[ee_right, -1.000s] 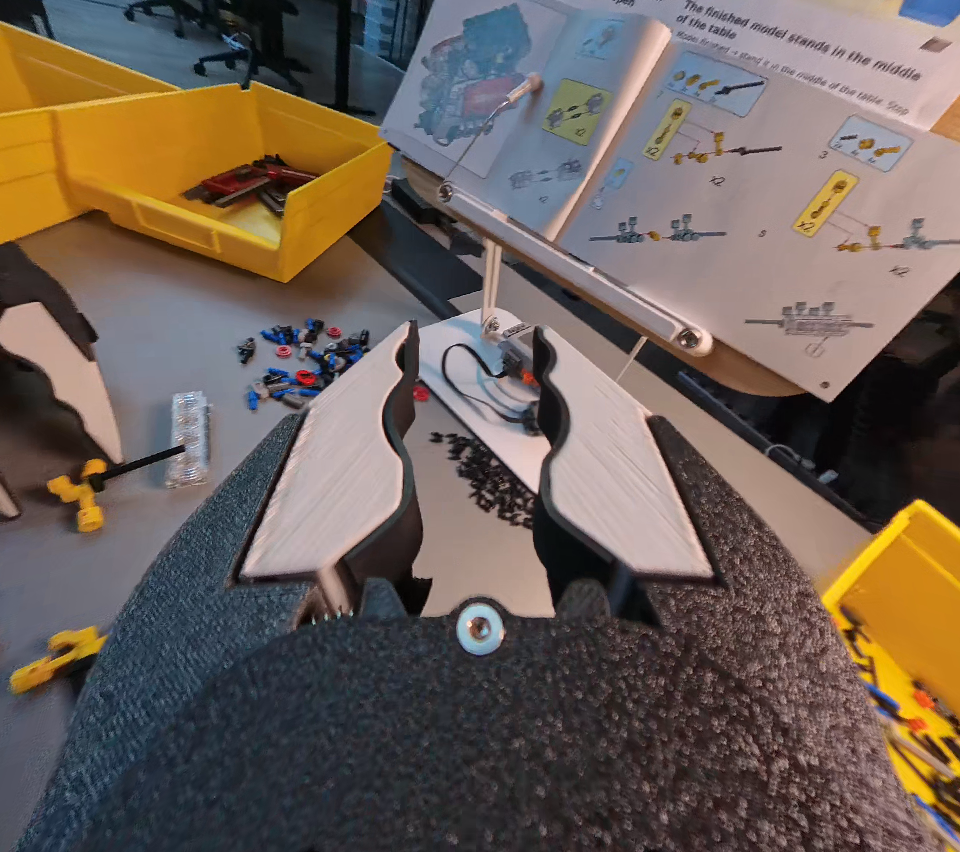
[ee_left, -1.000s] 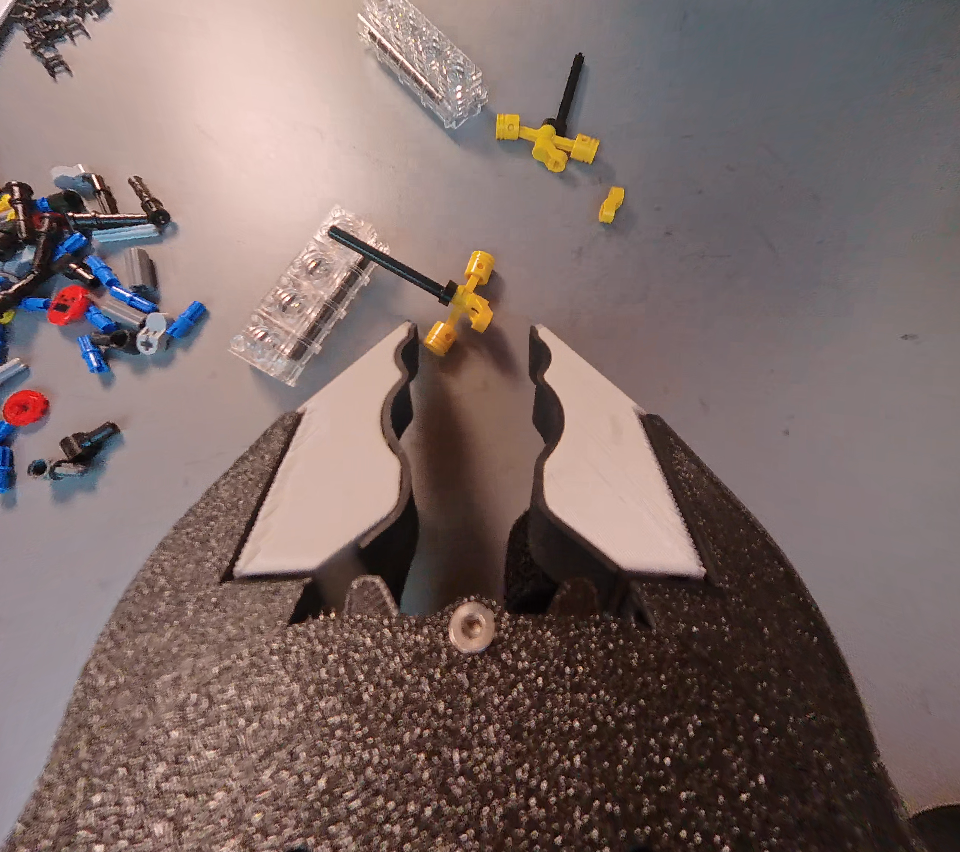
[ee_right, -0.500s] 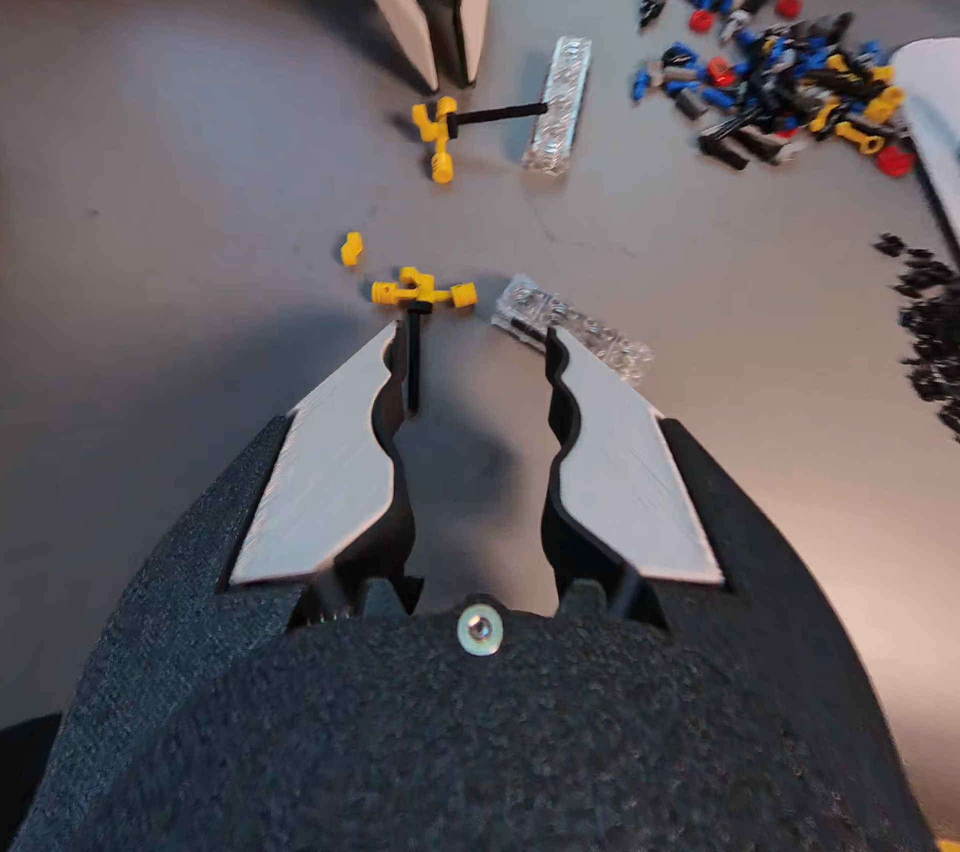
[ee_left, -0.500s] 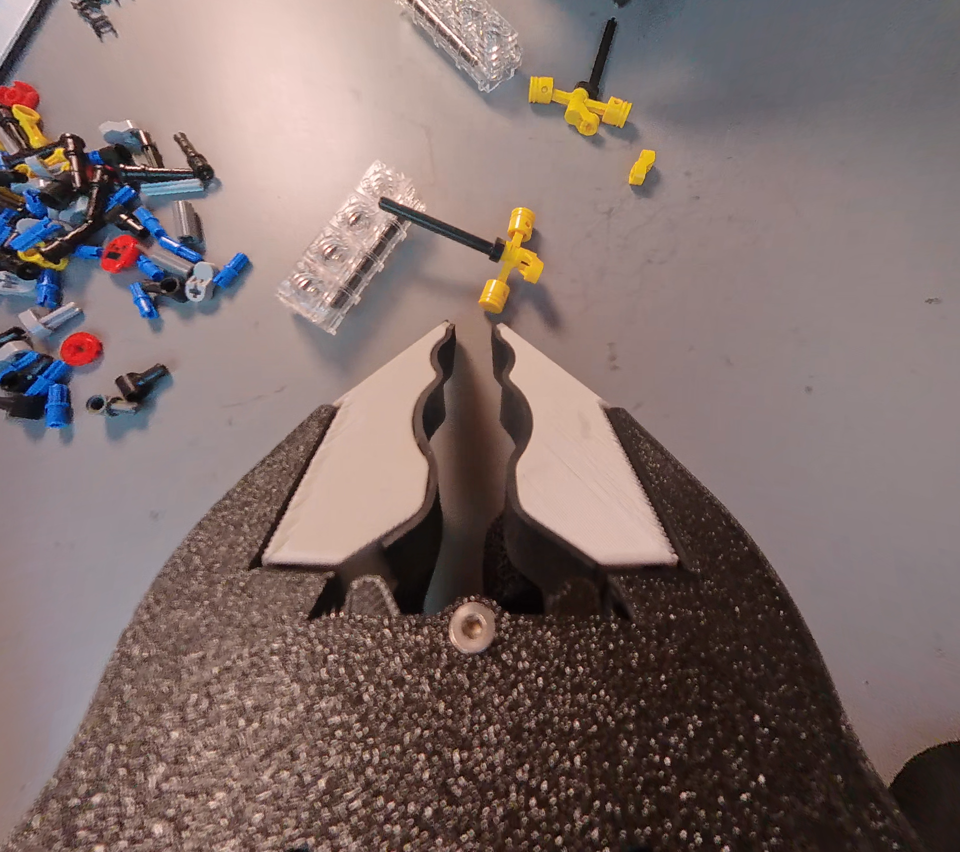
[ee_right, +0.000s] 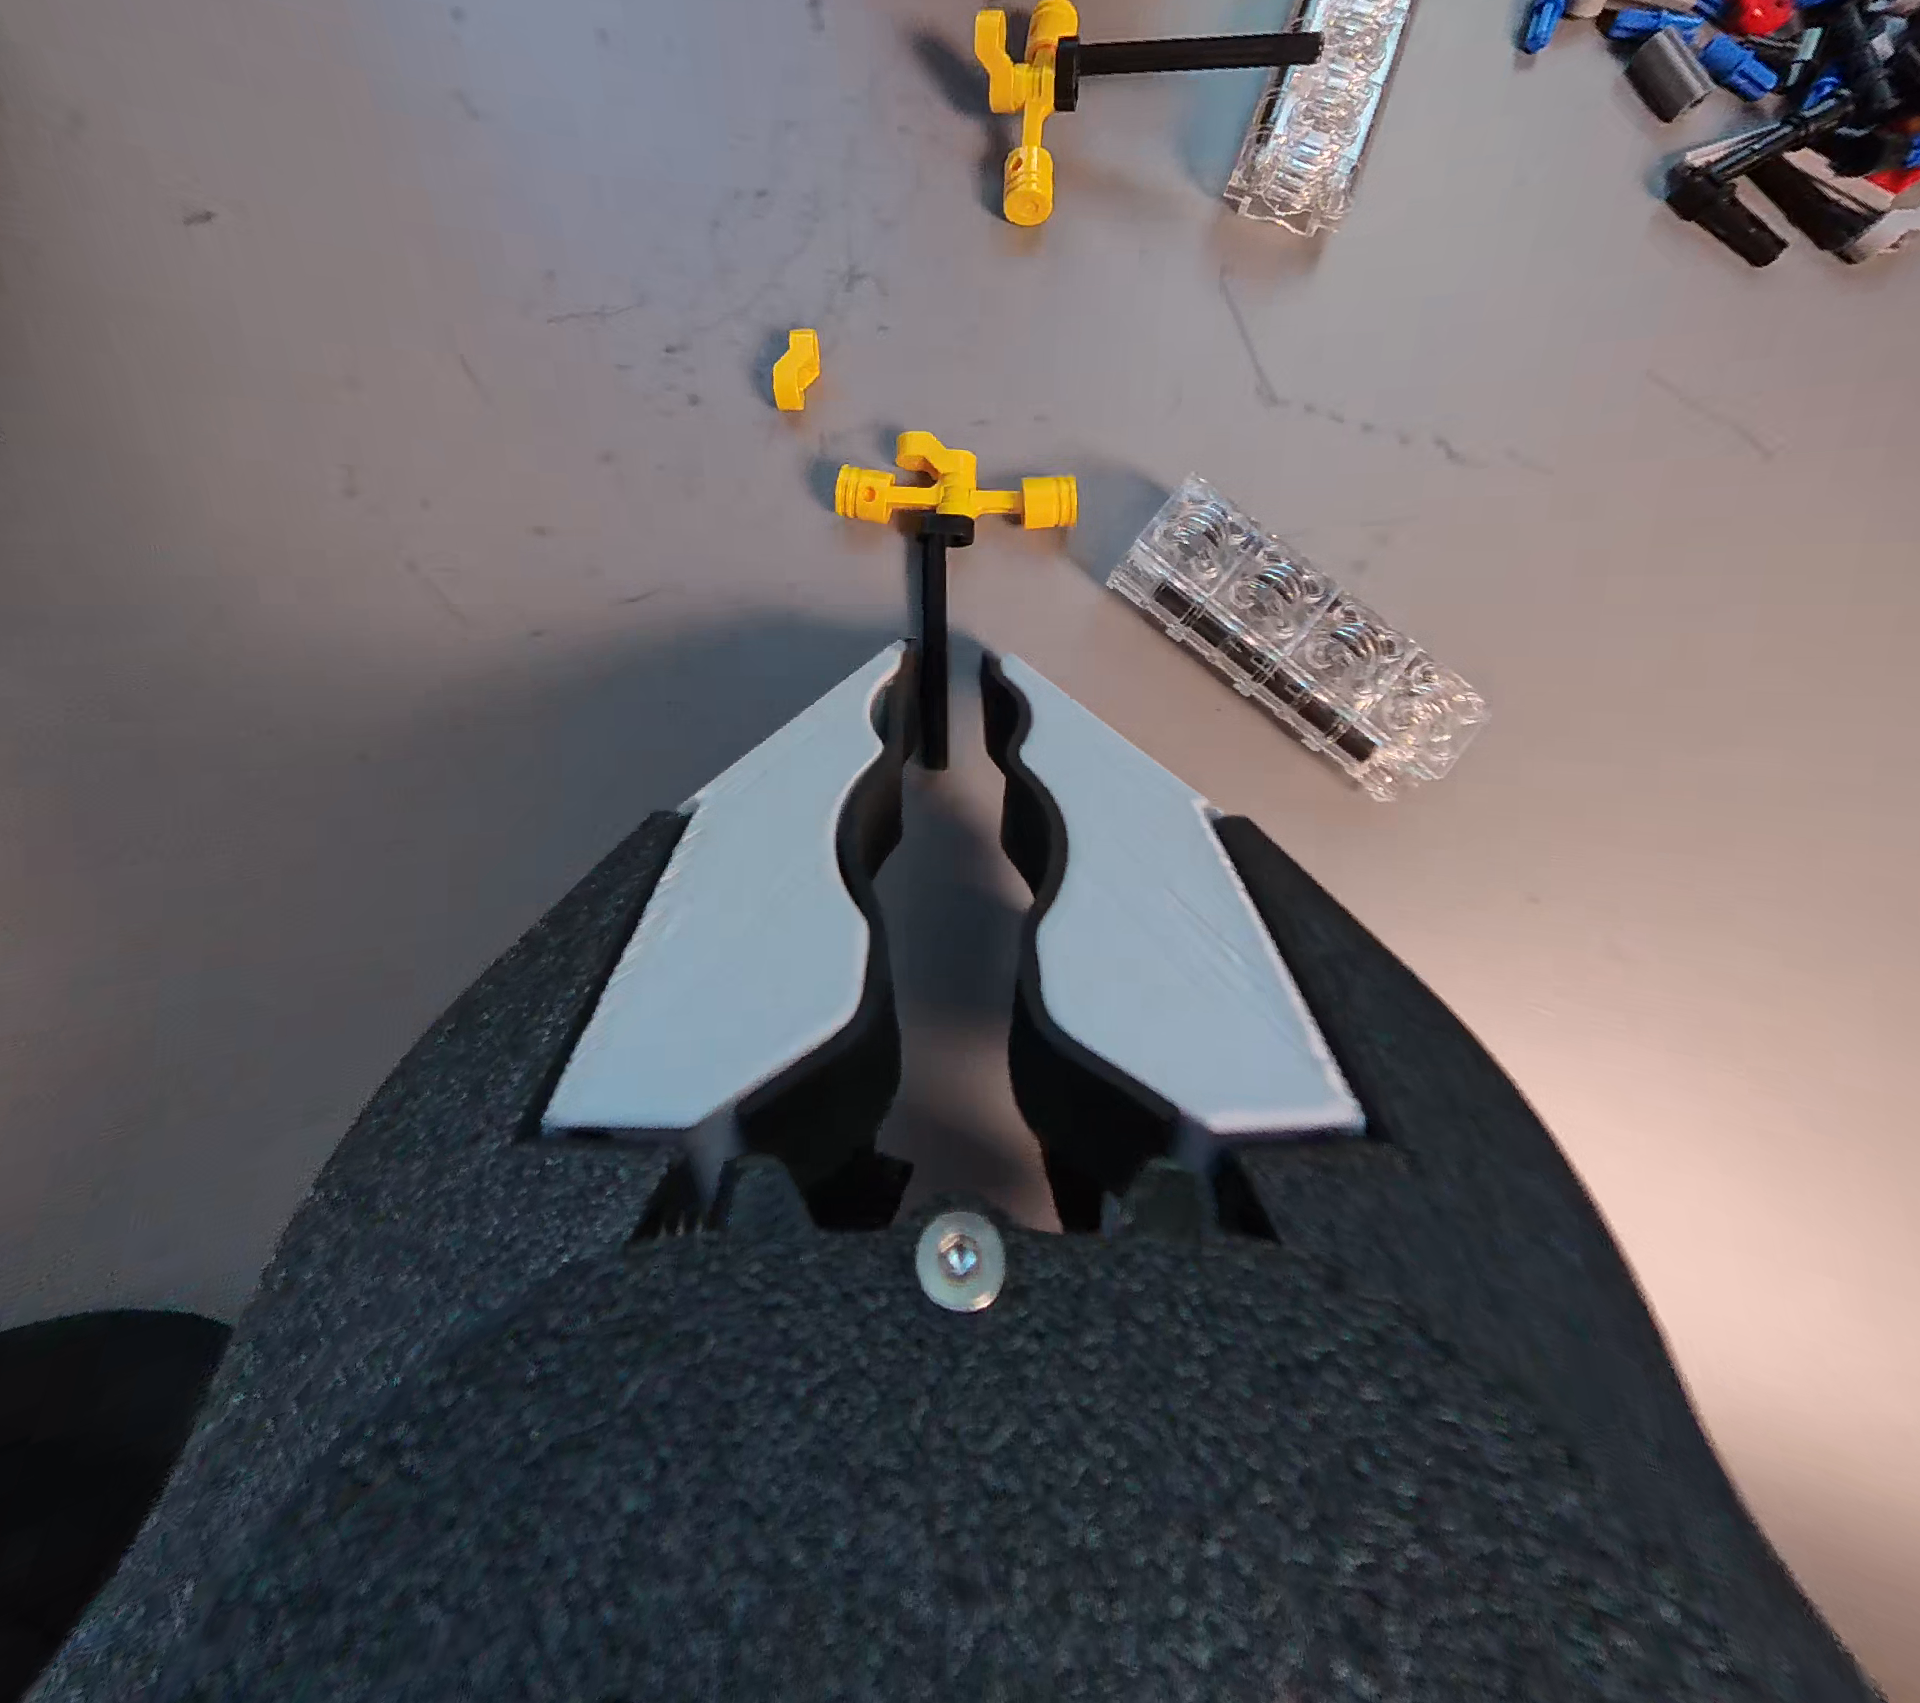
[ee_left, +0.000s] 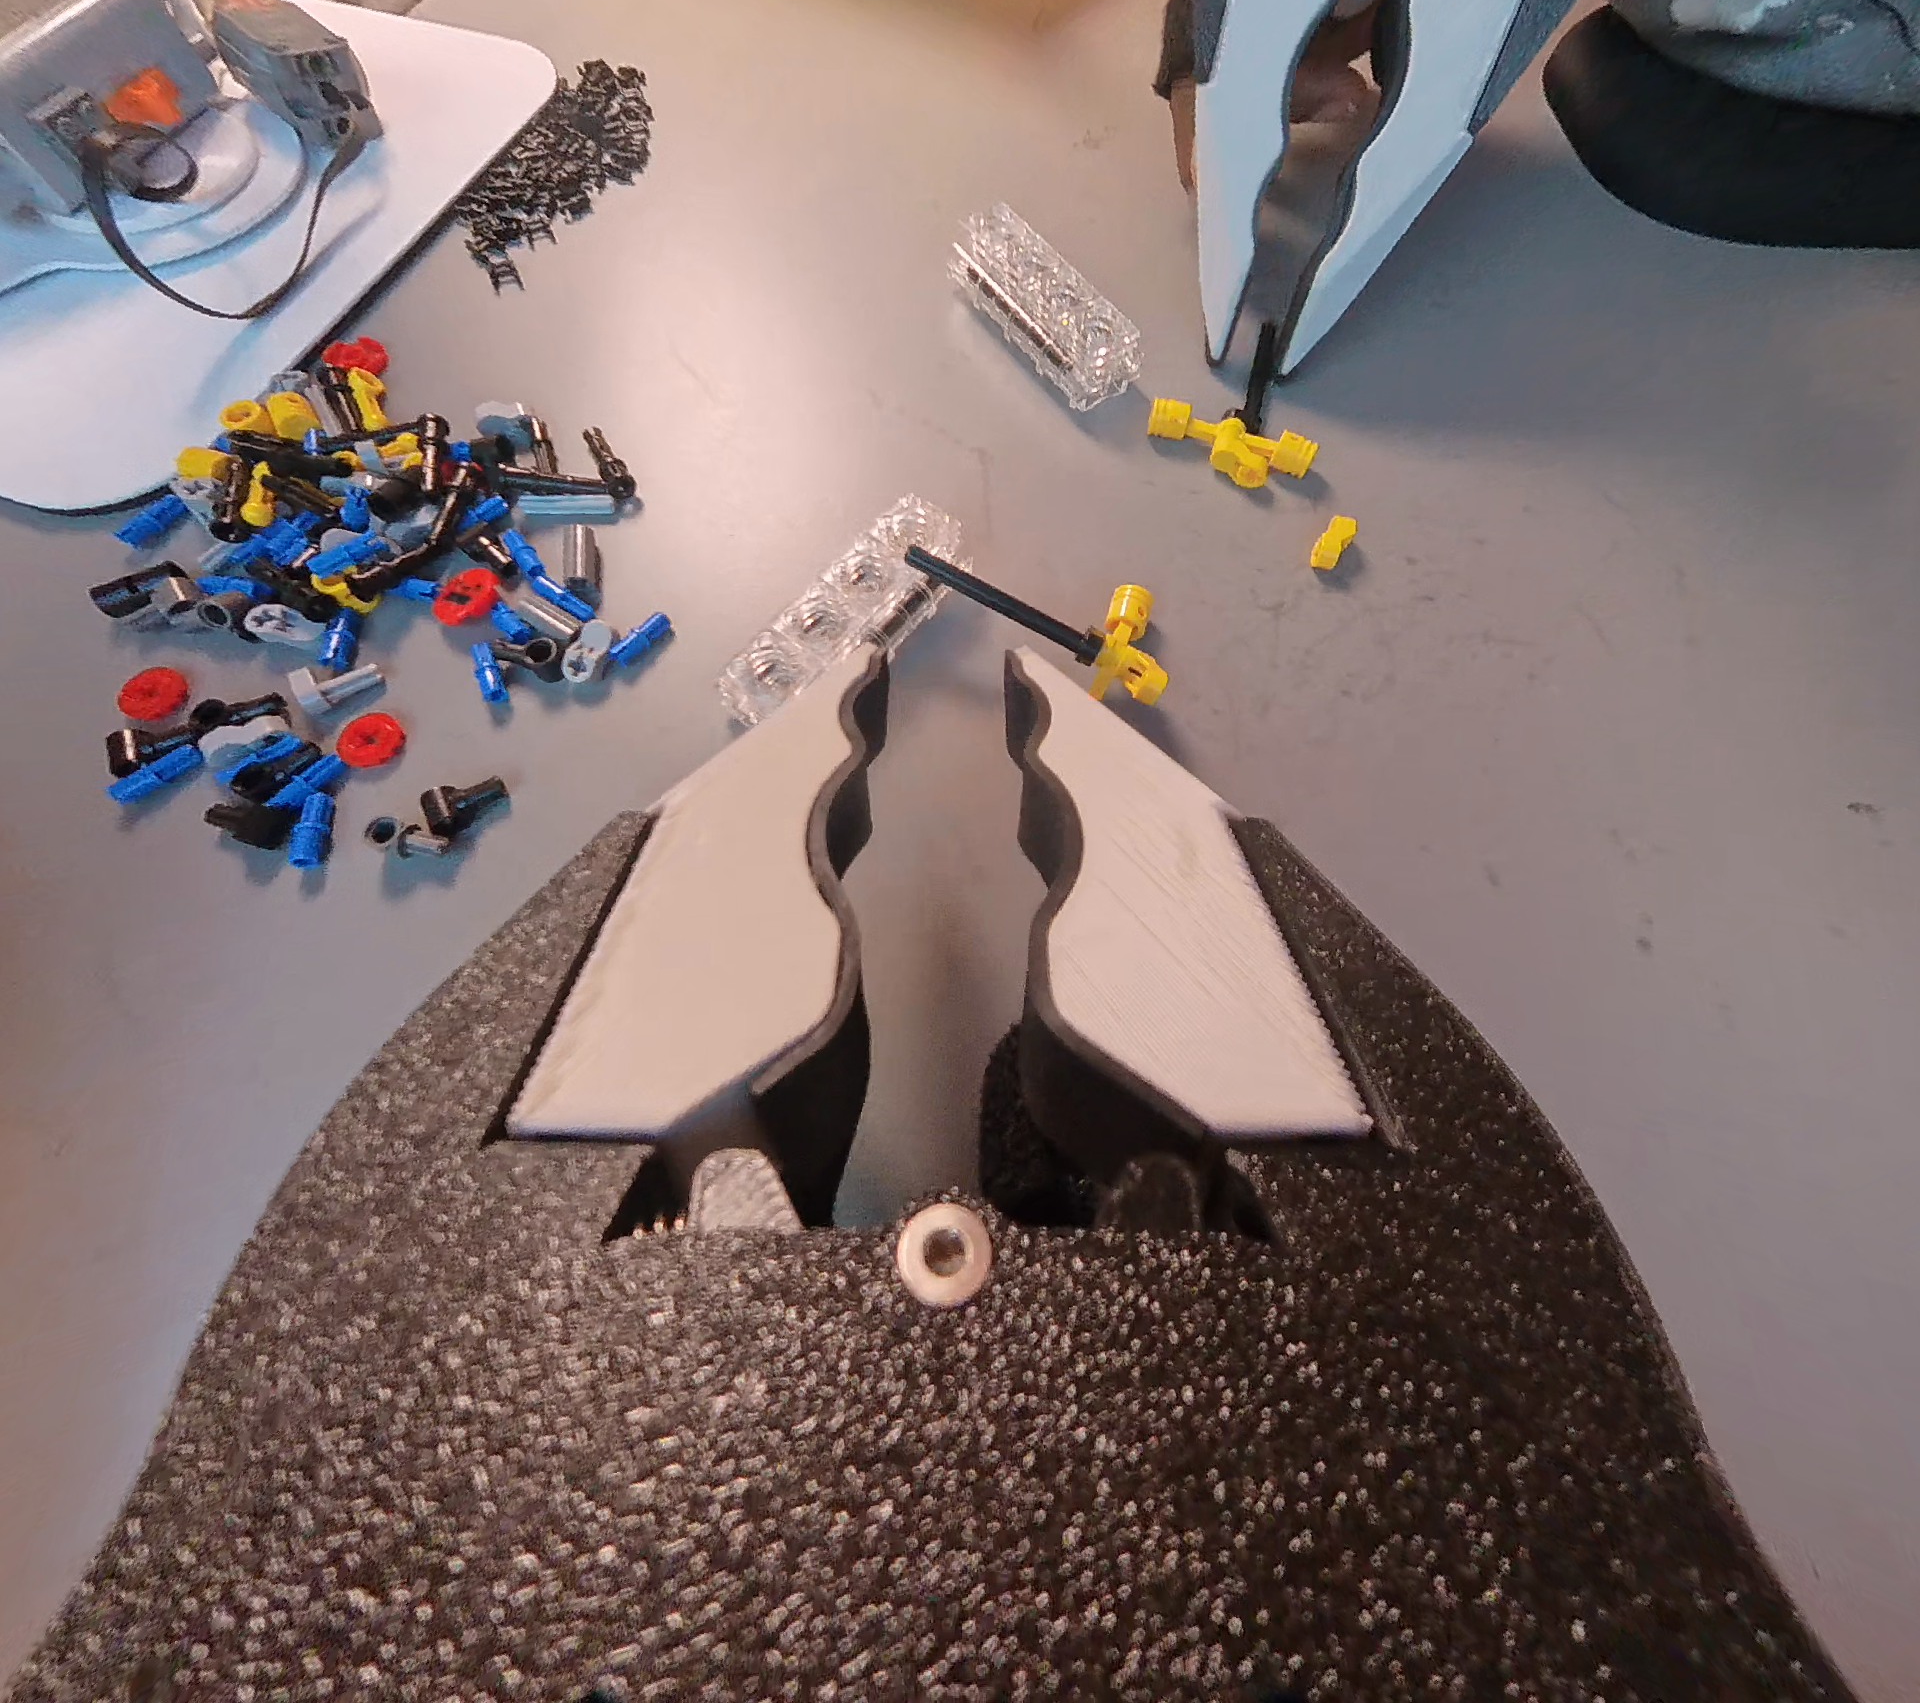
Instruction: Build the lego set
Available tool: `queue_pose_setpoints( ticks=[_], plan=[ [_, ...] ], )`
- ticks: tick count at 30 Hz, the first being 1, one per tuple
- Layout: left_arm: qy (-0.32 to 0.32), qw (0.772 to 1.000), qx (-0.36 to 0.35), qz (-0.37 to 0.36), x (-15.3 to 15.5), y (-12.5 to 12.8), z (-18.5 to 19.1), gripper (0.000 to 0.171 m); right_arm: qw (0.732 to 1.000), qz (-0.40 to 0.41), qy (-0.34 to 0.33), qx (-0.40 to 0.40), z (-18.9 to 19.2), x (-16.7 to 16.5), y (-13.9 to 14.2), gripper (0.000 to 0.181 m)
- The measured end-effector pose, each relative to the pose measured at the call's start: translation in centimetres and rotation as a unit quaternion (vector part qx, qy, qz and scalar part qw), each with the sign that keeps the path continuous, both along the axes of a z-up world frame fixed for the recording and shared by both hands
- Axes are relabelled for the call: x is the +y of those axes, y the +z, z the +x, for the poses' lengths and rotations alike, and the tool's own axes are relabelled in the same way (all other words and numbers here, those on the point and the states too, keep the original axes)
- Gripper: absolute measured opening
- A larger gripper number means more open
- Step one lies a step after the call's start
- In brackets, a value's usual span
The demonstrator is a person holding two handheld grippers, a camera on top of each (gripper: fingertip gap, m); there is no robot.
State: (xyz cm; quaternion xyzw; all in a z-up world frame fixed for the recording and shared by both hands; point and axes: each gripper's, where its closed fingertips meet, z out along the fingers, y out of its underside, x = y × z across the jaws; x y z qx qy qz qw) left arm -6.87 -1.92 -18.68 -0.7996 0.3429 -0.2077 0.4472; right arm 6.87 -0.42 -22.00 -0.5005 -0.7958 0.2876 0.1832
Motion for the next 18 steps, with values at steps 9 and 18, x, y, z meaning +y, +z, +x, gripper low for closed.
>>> queue_pose_setpoints(
  ticks=[9, 18],
  plan=[
    [0.012, 1.000, -0.008, 0.009, 0.4, 0.3, -0.1, 0.023, 0.999, -0.007, -0.029, 0.013, 0.6, 1.7, 0.4, 0.004],
    [0.008, 1.000, -0.010, 0.006, 0.4, 0.2, 0.1, 0.023, 0.991, 0.022, -0.122, 0.049, 2.4, 6.8, 2.2, 0.004]
  ],
)
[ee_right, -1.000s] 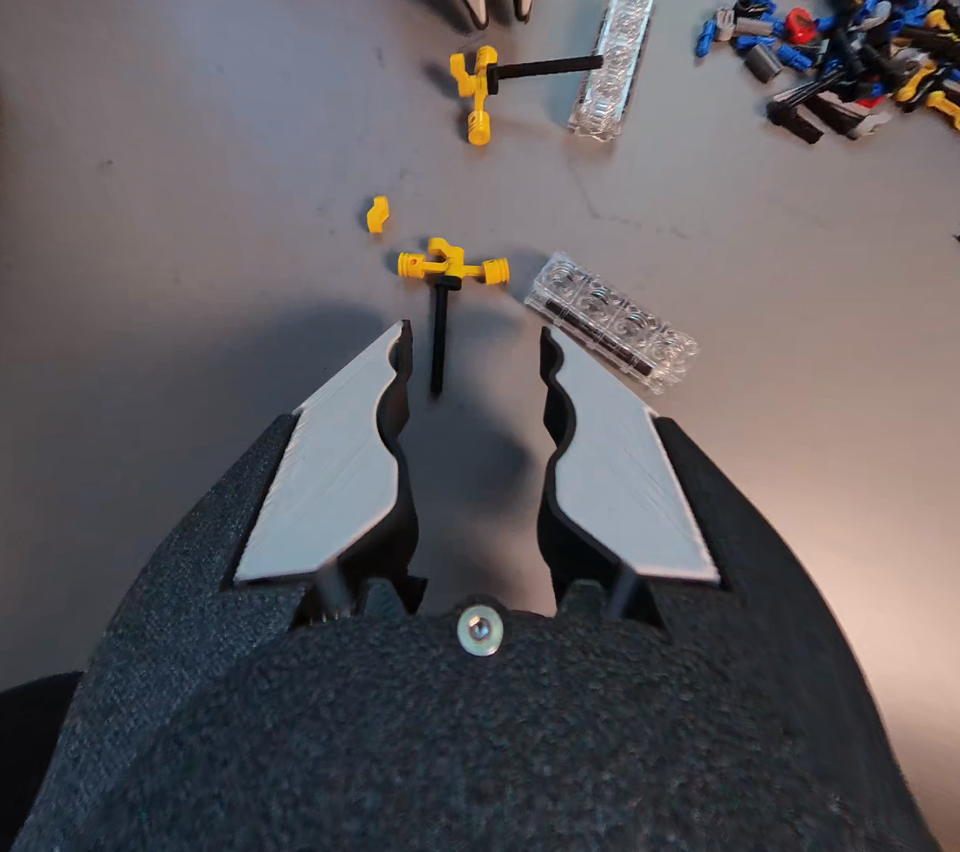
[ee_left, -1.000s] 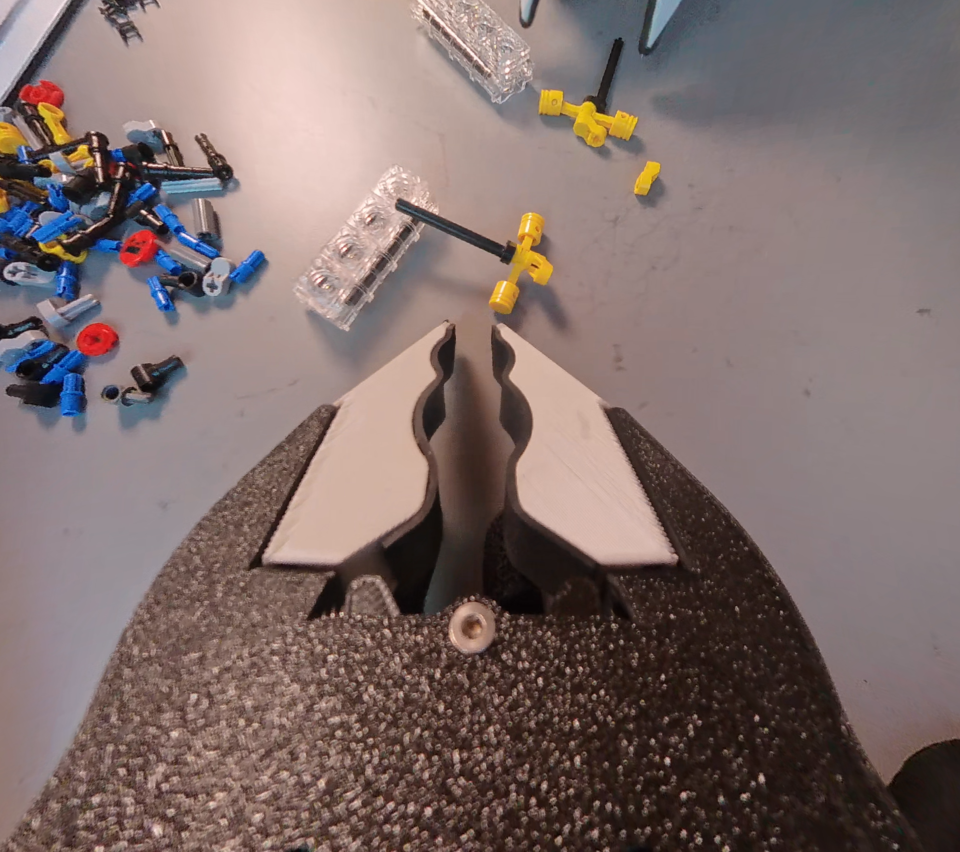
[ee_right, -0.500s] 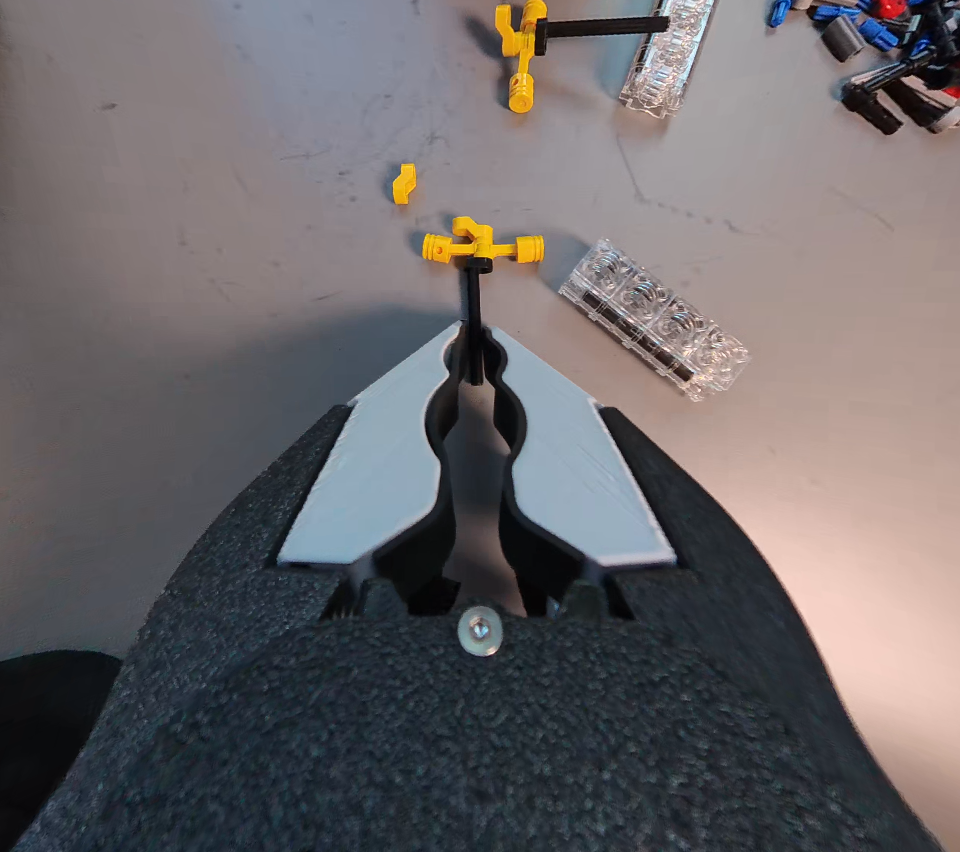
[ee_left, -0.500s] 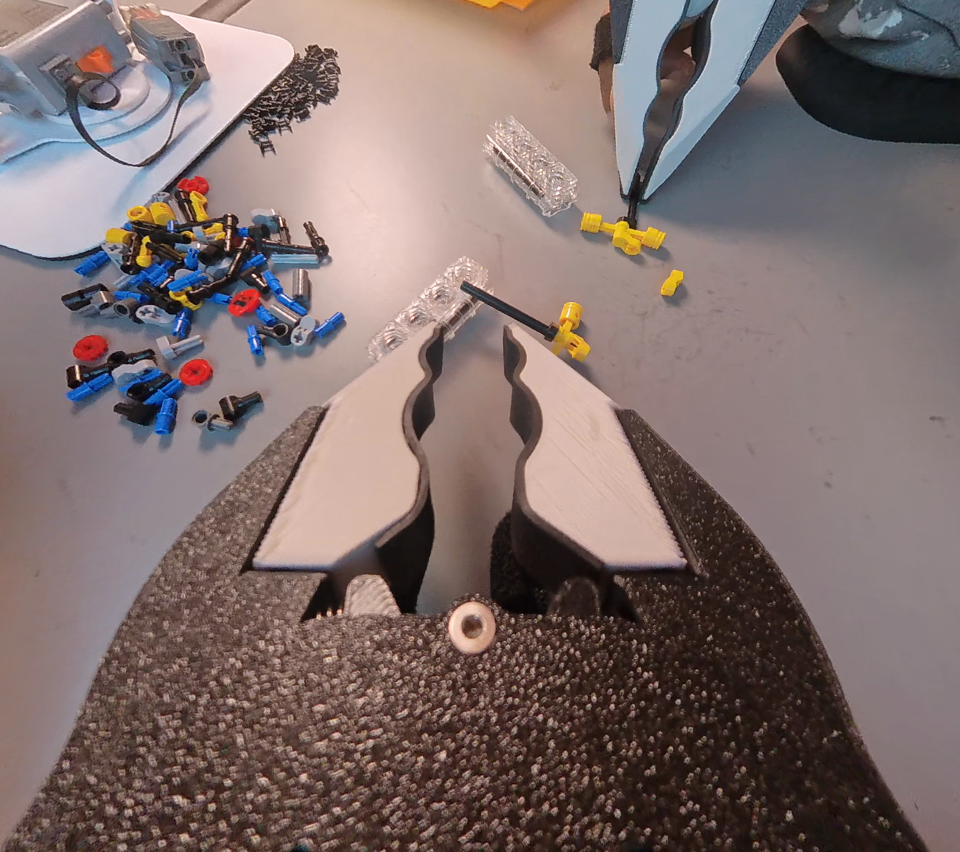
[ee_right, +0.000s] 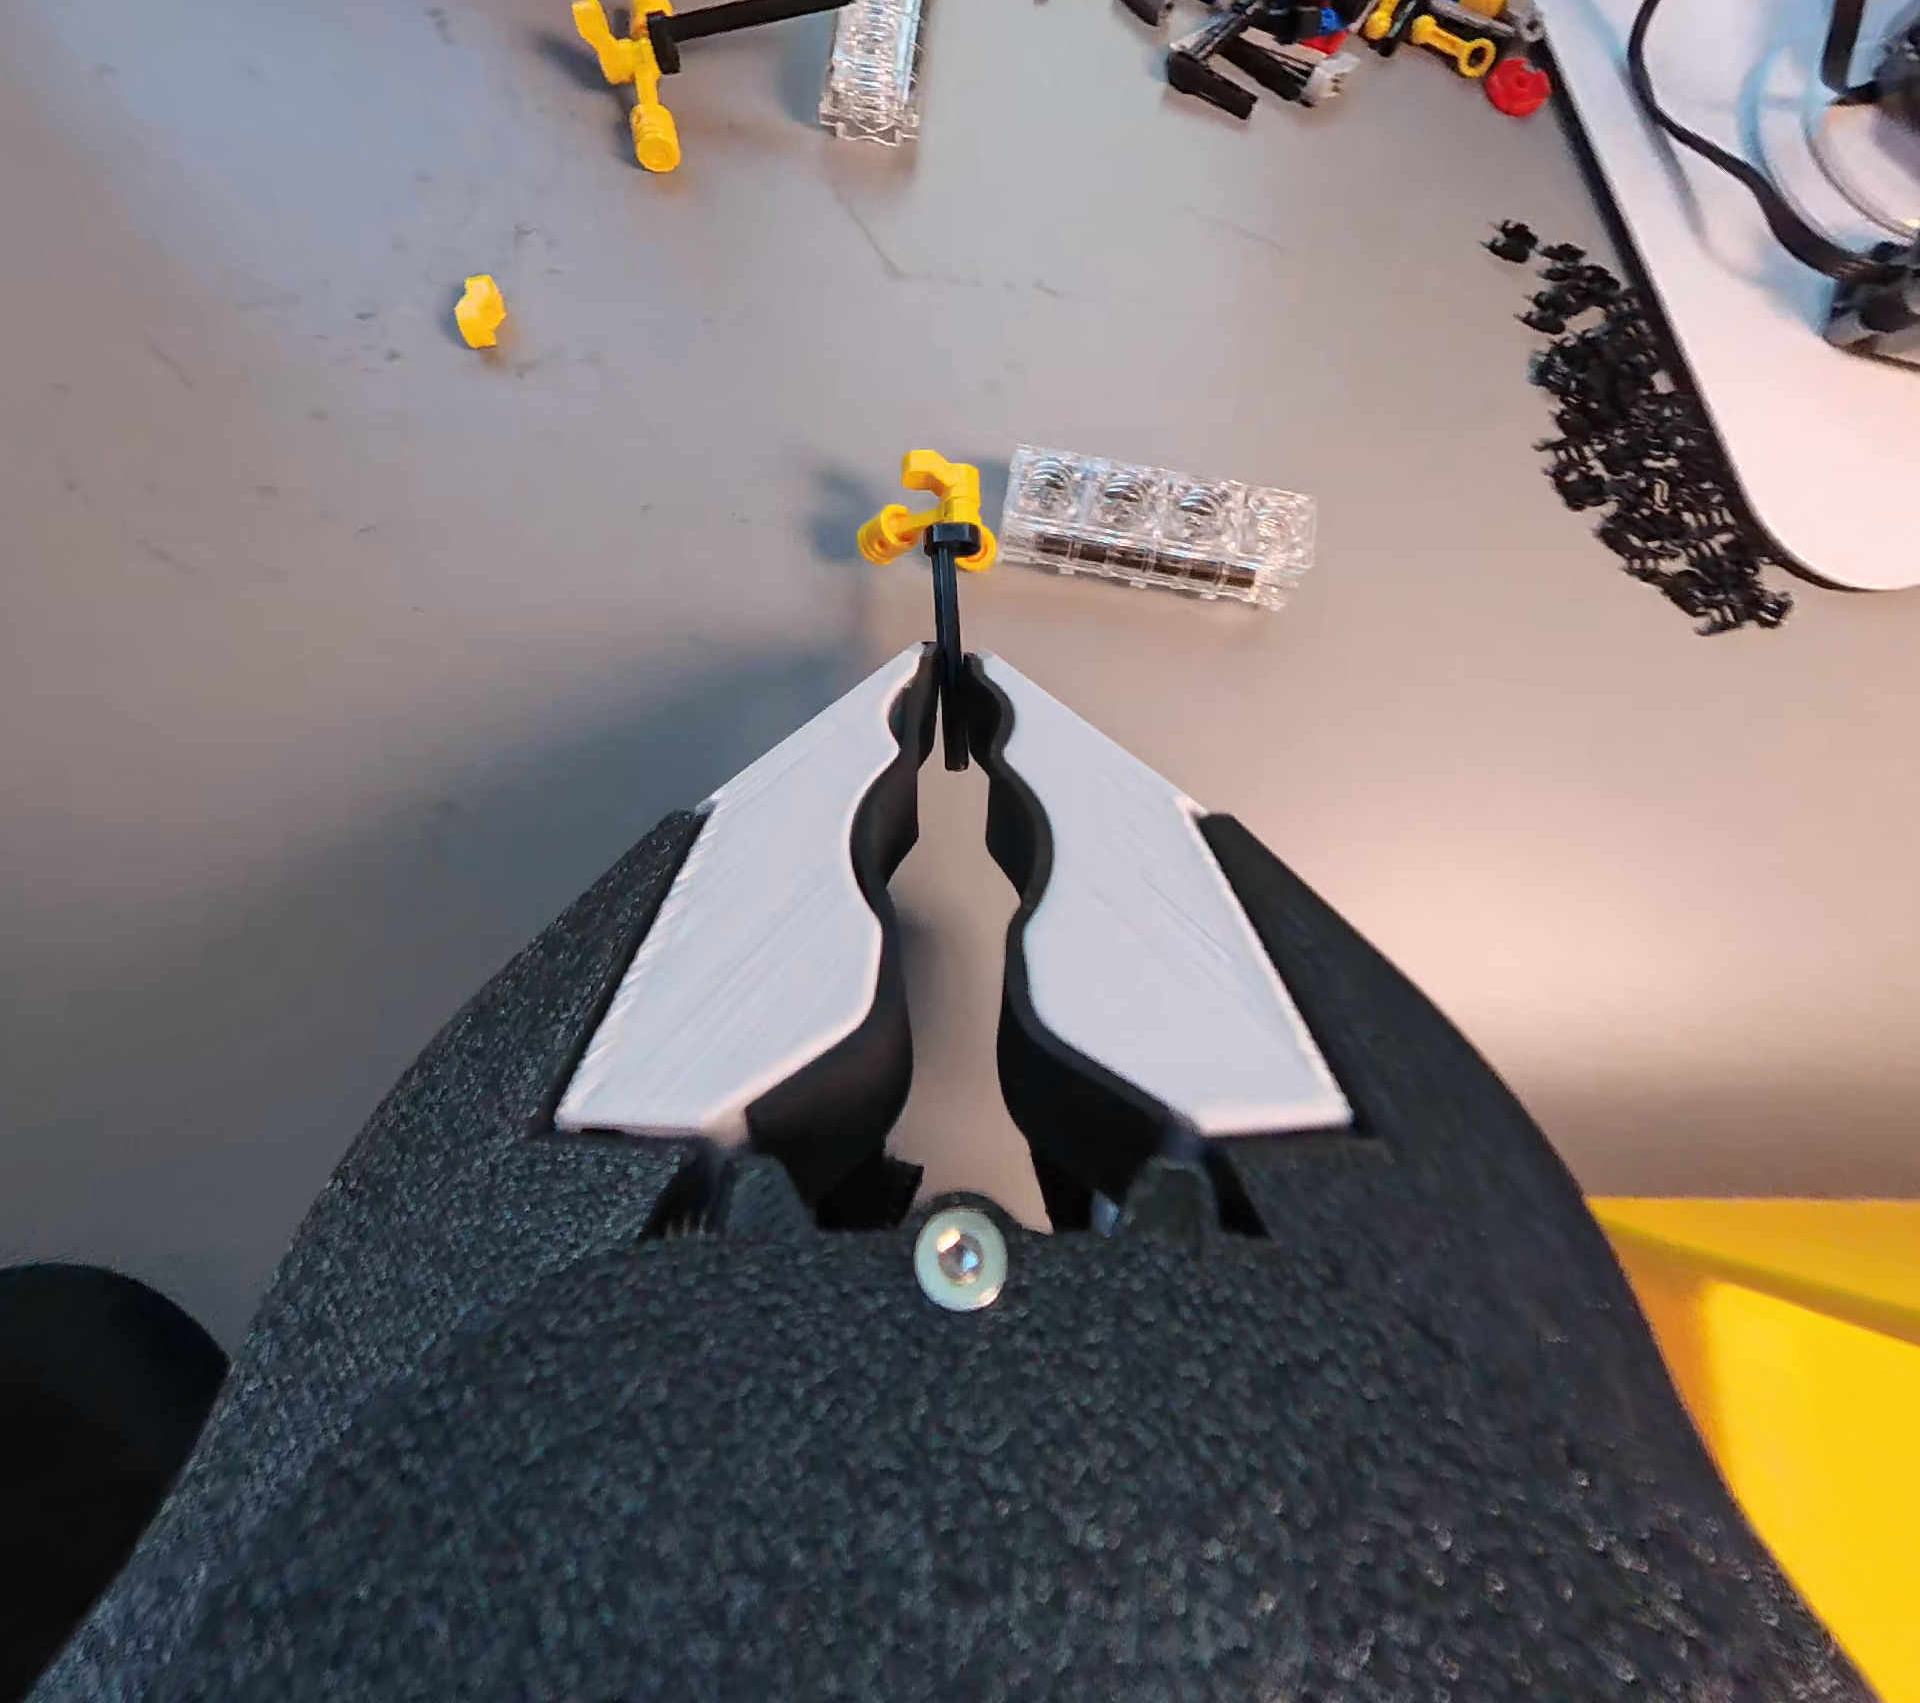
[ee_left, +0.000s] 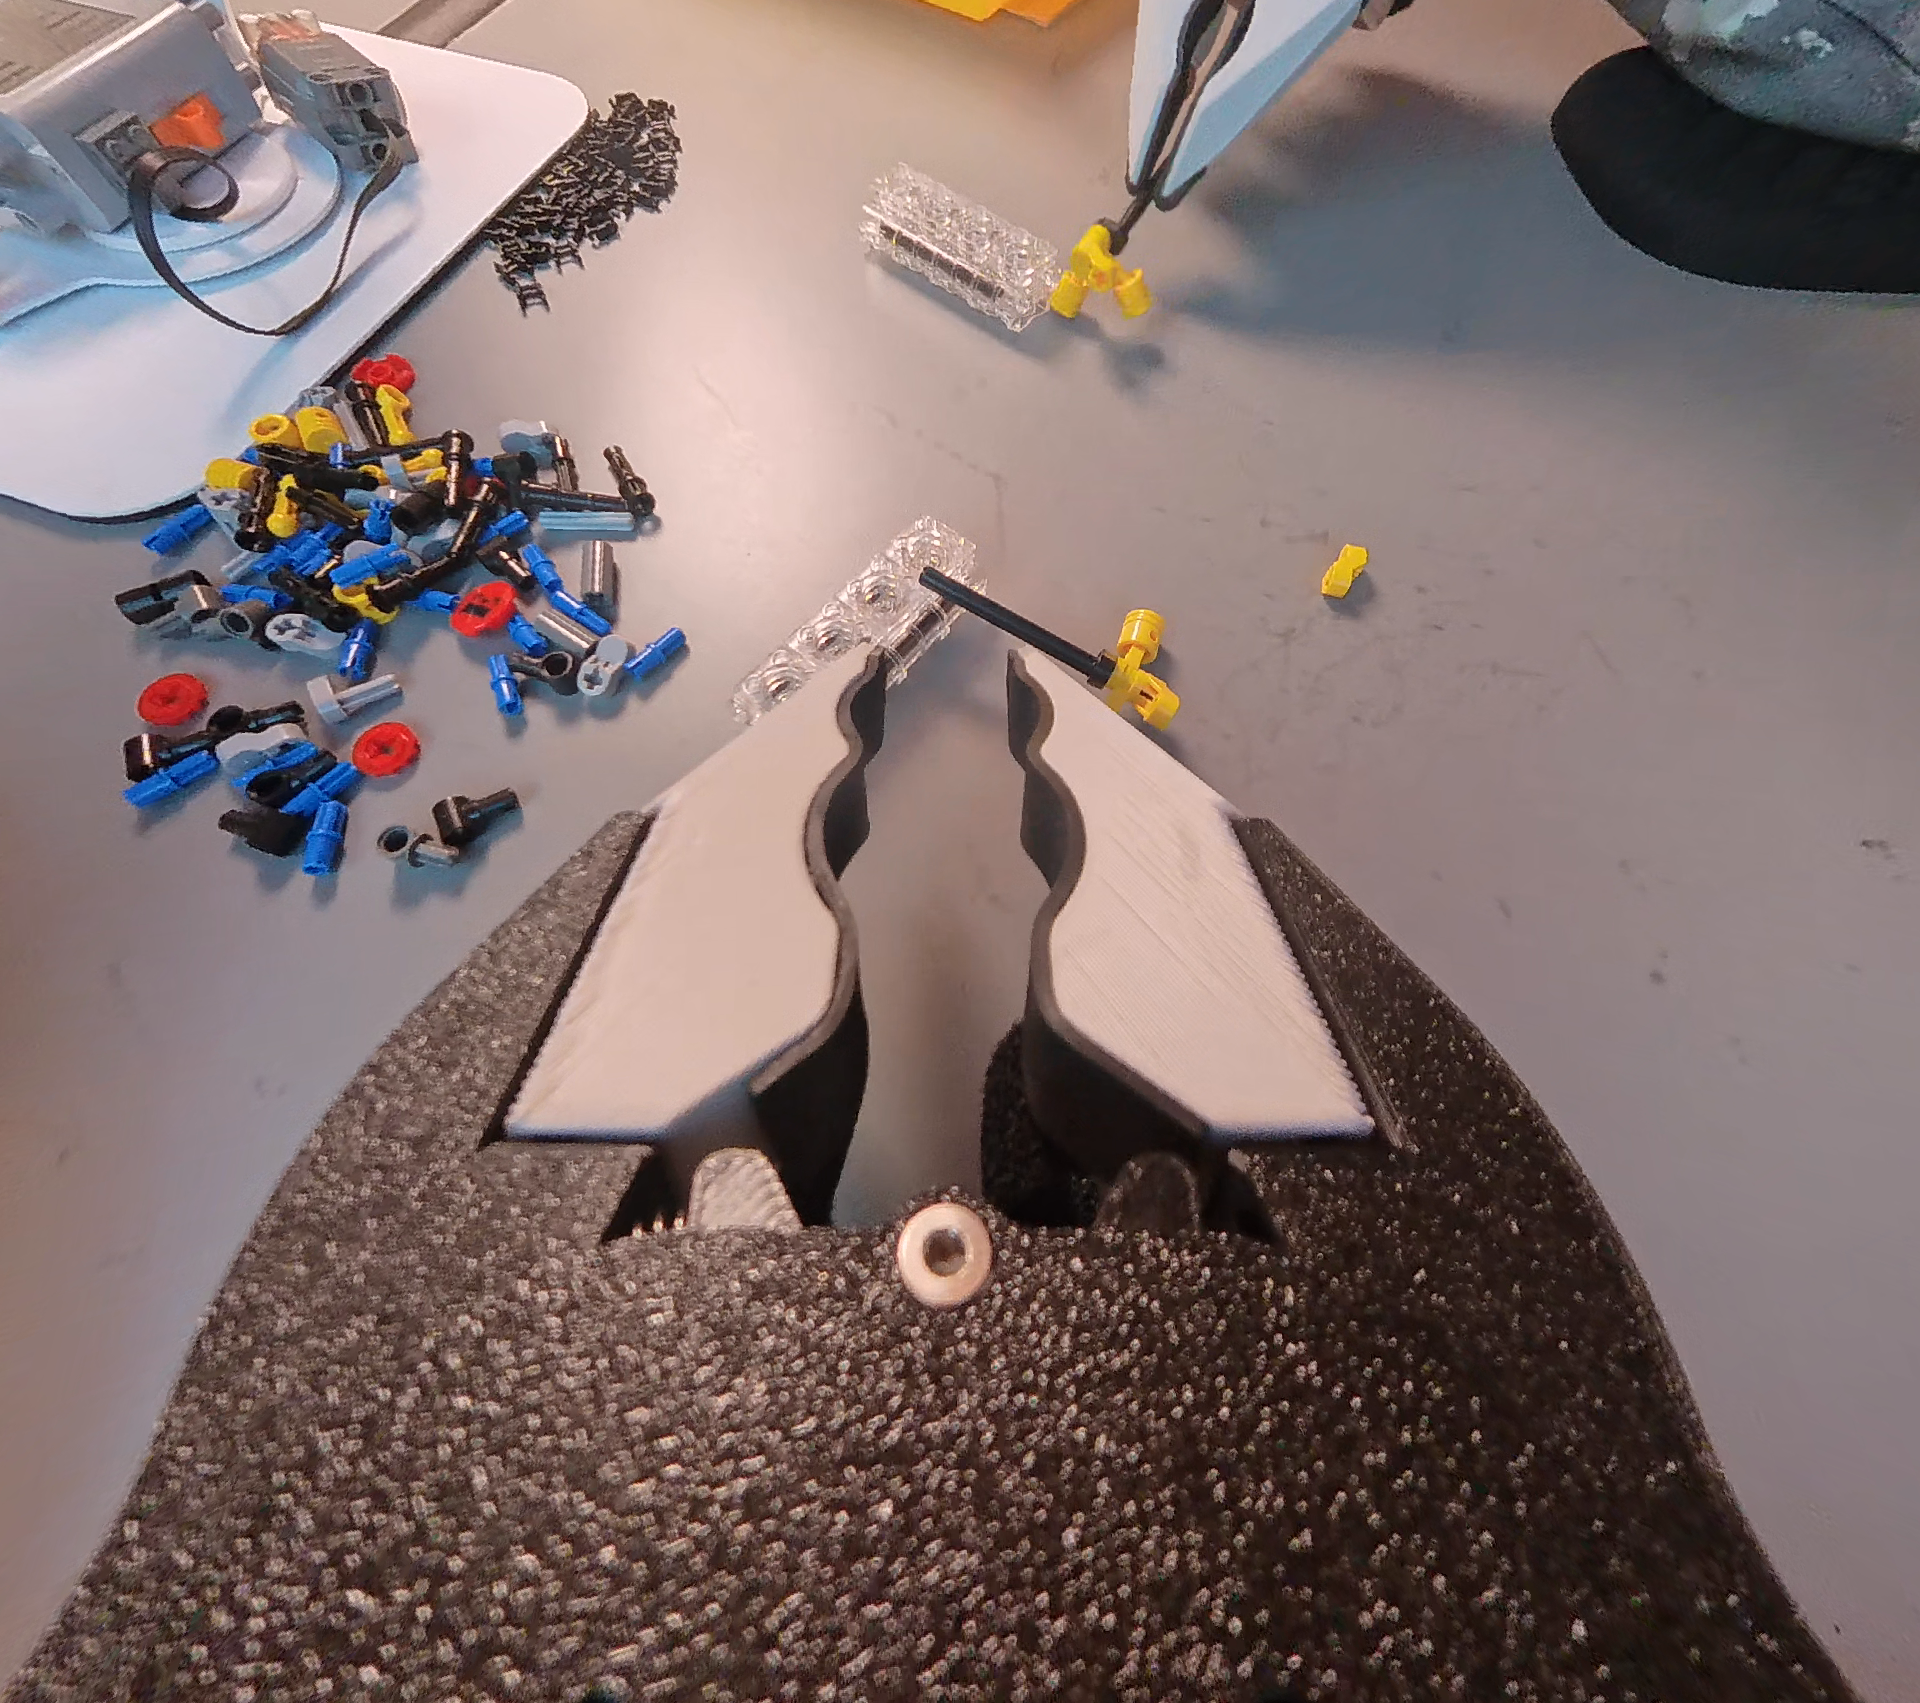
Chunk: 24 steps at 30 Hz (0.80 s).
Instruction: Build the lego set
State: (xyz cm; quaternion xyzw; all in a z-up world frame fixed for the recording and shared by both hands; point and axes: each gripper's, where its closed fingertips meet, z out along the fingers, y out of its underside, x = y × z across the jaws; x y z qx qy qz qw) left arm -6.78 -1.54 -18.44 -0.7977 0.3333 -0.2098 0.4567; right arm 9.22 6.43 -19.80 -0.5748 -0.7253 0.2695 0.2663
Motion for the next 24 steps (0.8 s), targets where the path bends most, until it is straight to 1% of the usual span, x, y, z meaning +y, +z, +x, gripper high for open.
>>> queue_pose_setpoints(
  ticks=[4, 9, 11, 13, 15, 16, 18, 21, 24],
  plan=[
    [0.000, 1.000, 0.001, 0.000, 0.0, 0.0, 0.0, 0.023, 0.999, 0.013, -0.032, -0.016, 0.8, 1.5, -0.4, 0.004],
    [0.001, 1.000, 0.001, 0.002, 0.0, 0.0, 0.0, 0.023, 0.994, 0.044, -0.088, -0.056, 1.7, 4.1, -2.1, 0.004],
    [0.001, 1.000, 0.001, 0.002, 0.0, 0.1, 0.1, 0.023, 0.992, 0.039, -0.114, -0.044, 1.5, 4.8, -1.9, 0.004],
    [0.000, 1.000, 0.000, 0.003, 0.0, 0.2, 0.1, 0.023, 0.984, 0.064, -0.154, -0.057, 2.1, 6.4, -2.0, 0.005],
    [-0.002, 1.000, -0.002, 0.004, 0.0, 0.2, 0.2, 0.024, 0.984, 0.064, -0.159, -0.051, 2.1, 6.6, -1.8, 0.006],
    [-0.003, 1.000, -0.002, 0.003, -0.1, 0.2, 0.2, 0.024, 0.983, 0.067, -0.165, -0.047, 2.1, 6.8, -1.6, 0.012],
    [-0.009, 1.000, -0.003, 0.000, -0.2, 0.2, 0.3, 0.027, 0.983, 0.071, -0.165, -0.036, 1.9, 6.8, -0.9, 0.023],
    [-0.035, 0.999, -0.006, -0.015, -1.1, 0.1, 0.7, 0.030, 0.987, 0.066, -0.145, -0.010, 1.0, 5.7, 0.4, 0.025],
    [-0.079, 0.996, -0.011, -0.043, -2.7, -0.1, 1.6, 0.030, 0.995, 0.044, -0.089, 0.011, -0.5, 2.8, 1.3, 0.027]
  ],
)
